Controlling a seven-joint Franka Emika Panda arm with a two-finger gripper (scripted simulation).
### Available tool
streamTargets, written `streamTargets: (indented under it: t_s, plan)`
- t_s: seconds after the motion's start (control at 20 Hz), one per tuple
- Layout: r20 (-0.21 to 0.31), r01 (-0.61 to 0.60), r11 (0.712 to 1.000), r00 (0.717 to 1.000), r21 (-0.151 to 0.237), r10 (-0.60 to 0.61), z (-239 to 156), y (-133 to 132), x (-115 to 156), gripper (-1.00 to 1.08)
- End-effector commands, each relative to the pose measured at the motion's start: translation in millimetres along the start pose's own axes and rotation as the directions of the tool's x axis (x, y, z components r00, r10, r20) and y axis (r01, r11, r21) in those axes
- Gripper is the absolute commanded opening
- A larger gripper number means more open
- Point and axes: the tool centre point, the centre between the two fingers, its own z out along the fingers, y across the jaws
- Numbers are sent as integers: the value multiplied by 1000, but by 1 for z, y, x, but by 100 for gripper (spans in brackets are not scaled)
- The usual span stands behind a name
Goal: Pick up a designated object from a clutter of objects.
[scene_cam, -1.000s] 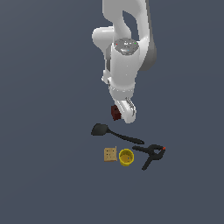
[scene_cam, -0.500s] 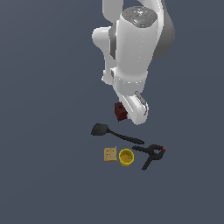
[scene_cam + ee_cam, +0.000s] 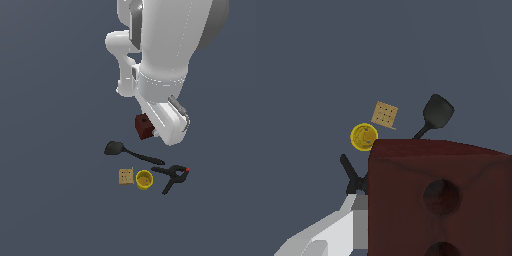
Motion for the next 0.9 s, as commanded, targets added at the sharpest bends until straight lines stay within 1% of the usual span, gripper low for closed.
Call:
streamTargets:
  t_s: [0.0, 0.4, 0.85]
  plan:
    - [0, 0, 1000, 1000, 2, 0, -14, -10, 1, -100]
    - [0, 0, 1000, 1000, 2, 0, -48, -38, 4, -100]
    - [0, 0, 1000, 1000, 2, 0, -66, -53, 6, -100]
